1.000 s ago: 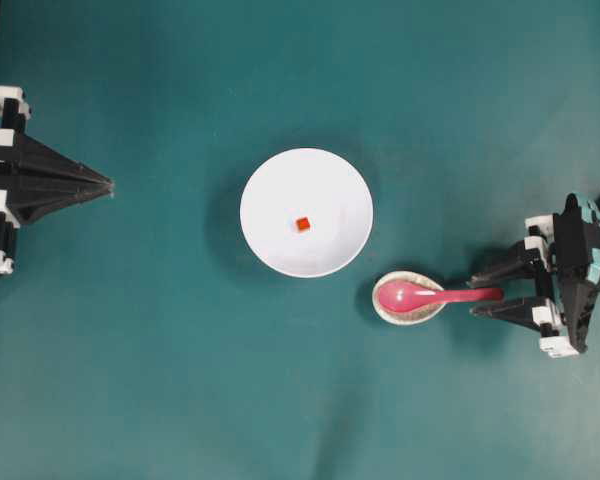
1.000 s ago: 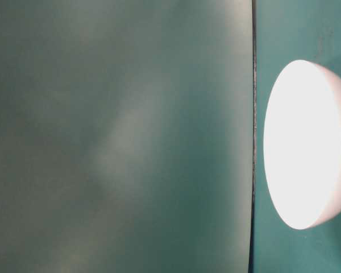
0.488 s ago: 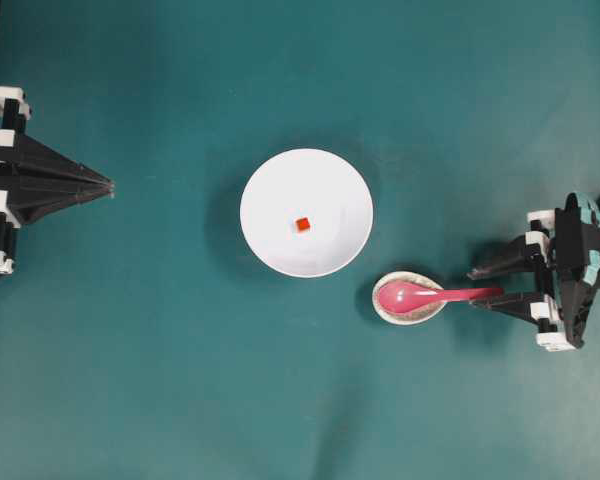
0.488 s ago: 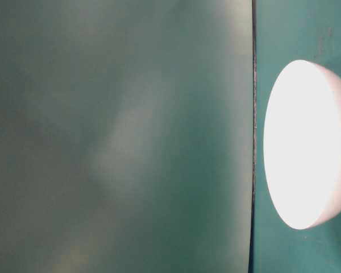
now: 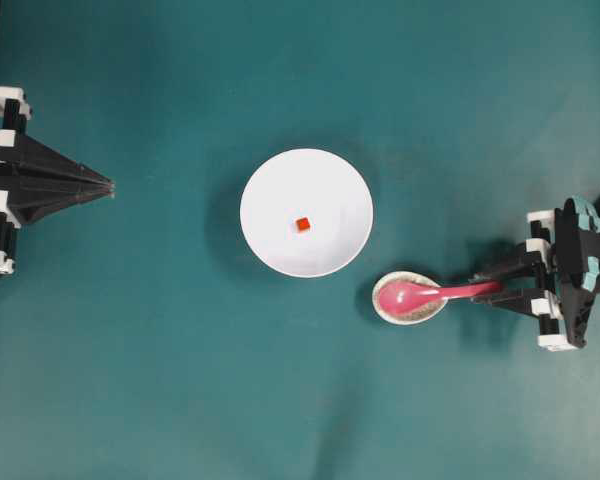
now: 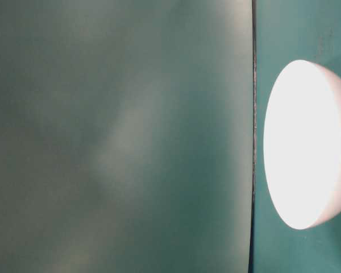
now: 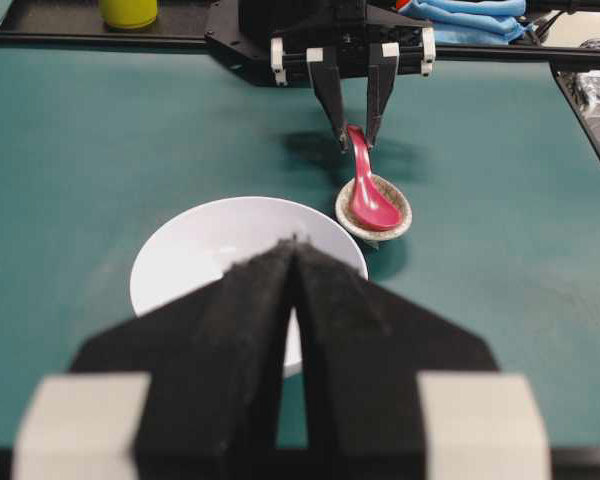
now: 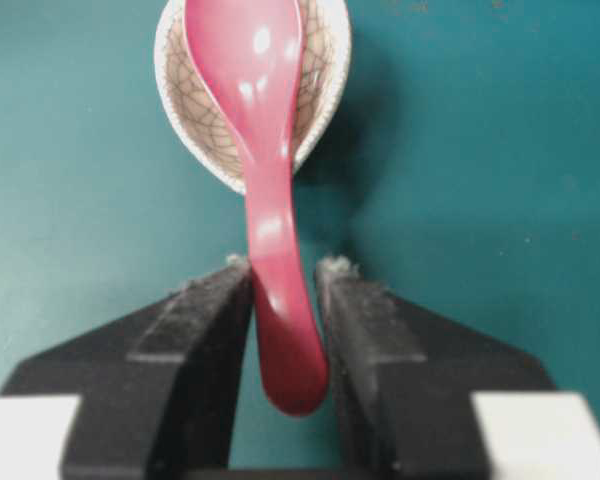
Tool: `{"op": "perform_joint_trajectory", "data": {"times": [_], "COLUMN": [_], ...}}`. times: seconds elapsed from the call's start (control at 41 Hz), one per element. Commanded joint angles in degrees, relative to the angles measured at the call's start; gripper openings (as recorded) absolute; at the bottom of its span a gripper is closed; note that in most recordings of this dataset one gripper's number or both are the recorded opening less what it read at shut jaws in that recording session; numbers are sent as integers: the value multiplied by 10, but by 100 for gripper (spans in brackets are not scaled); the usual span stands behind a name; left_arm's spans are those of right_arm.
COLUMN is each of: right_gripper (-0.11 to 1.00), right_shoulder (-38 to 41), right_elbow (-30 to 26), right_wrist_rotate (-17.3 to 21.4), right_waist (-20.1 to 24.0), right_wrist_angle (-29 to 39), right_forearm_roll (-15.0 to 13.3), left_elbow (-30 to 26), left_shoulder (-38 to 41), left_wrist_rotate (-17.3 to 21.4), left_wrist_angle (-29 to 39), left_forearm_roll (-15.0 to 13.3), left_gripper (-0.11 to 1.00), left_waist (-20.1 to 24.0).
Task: Grip the spoon and scoop the red block from the bowl with right arm.
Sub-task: 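Close the right gripper on the pink spoon handle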
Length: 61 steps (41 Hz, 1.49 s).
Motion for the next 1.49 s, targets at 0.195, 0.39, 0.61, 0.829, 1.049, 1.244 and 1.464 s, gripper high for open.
{"op": "perform_joint_trajectory", "data": {"times": [0.195,0.39,0.61,0.829,1.049,1.244,1.464], "right_gripper": [24,24,24,28,47,48,48], "right_shoulder": [-3,-17,-30,-38,-40,-40,-40], "right_elbow": [-12,-23,-24,-25,-25,-22,-5], "right_wrist_rotate": [-2,-5,-1,-1,-4,-12,-29], "right_waist": [2,2,2,1,2,2,2], "right_wrist_angle": [-4,1,49,80,79,58,-3], "right_forearm_roll": [-2,-2,0,0,1,-1,-1], "left_elbow": [-15,-14,-14,-14,-15,-14,-15], "left_shoulder": [4,4,4,4,4,4,4], "left_wrist_rotate": [-1,-1,-1,-1,-2,-4,-18], "left_wrist_angle": [3,4,7,7,7,7,11], "left_forearm_roll": [1,1,1,1,1,1,1], "left_gripper": [0,0,0,0,0,0,0], "left_waist": [0,0,0,0,0,0,0]}}
